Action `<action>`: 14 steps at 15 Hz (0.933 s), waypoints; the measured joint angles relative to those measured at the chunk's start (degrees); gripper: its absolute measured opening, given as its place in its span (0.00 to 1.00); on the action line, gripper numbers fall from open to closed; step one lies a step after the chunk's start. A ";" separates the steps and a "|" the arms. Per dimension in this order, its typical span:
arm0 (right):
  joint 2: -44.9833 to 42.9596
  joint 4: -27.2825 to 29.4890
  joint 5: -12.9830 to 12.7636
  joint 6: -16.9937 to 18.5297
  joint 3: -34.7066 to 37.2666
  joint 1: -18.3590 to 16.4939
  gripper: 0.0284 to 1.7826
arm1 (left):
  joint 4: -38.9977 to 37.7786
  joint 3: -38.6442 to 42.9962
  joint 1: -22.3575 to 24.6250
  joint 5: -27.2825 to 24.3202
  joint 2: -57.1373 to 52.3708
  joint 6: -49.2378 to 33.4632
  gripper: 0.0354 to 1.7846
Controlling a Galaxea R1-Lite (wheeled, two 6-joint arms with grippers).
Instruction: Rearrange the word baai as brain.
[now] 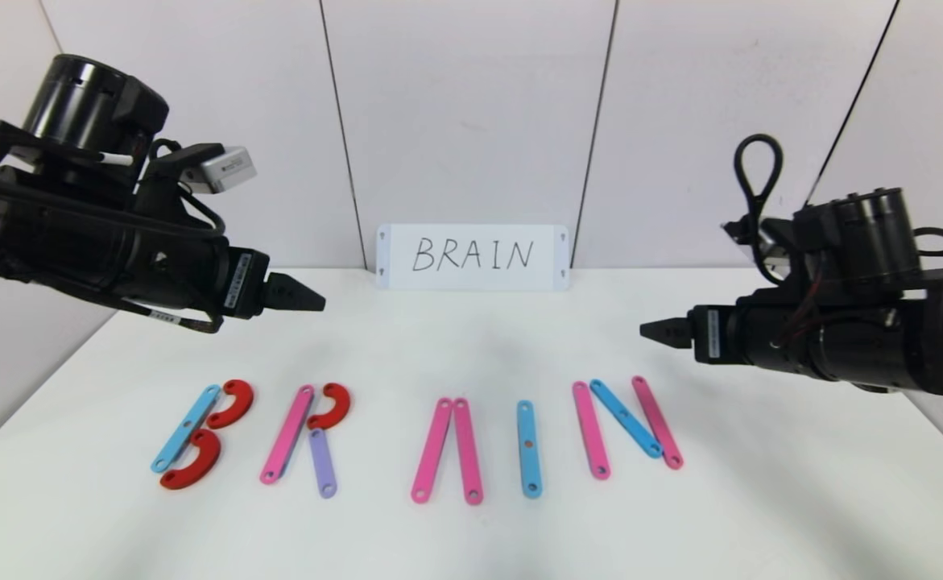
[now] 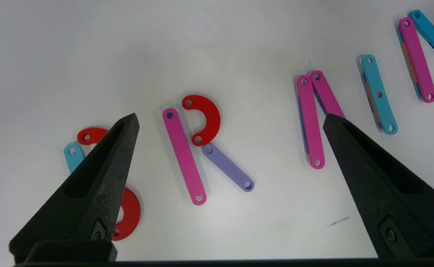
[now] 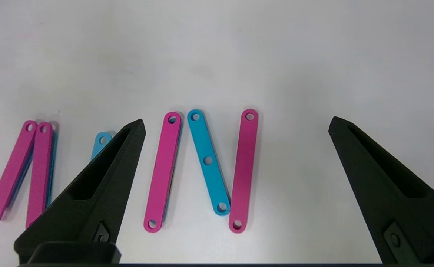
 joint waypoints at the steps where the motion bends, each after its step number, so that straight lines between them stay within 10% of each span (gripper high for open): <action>1: -2.45 0.30 0.00 -0.12 1.16 0.24 0.97 | -0.07 2.01 0.00 0.04 -2.07 0.30 0.97; 14: -44.11 11.48 -1.13 -2.02 20.09 0.49 0.97 | -10.14 38.44 0.24 1.82 -44.11 2.12 0.97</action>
